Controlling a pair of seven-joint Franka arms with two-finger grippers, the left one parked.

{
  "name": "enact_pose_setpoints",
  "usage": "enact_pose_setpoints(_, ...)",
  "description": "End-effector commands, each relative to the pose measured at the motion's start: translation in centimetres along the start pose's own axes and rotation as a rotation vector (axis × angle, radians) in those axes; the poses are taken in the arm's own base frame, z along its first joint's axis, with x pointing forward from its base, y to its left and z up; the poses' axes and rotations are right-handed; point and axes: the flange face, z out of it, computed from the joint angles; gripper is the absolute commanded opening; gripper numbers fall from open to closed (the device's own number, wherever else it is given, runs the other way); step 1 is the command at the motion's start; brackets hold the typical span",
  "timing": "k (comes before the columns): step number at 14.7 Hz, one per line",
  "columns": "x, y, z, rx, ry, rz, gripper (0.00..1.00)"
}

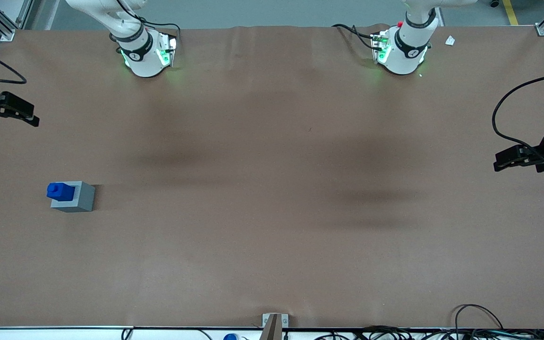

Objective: Insert blue part into gray base with right arm

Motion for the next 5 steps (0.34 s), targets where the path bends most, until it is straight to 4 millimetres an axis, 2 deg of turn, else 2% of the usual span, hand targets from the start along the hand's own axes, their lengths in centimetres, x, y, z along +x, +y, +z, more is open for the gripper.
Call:
enact_pose_setpoints(1,-0.6,-0.2,-0.1,-0.002,0.038,0.013,1.0)
enact_pose_setpoints(4,-0.6,0.0,-2.8,-0.007,0.084,0.026,1.0)
enact_pose_setpoints(5,-0.5,0.0,-2.9,-0.005,0.088,0.044,1.0)
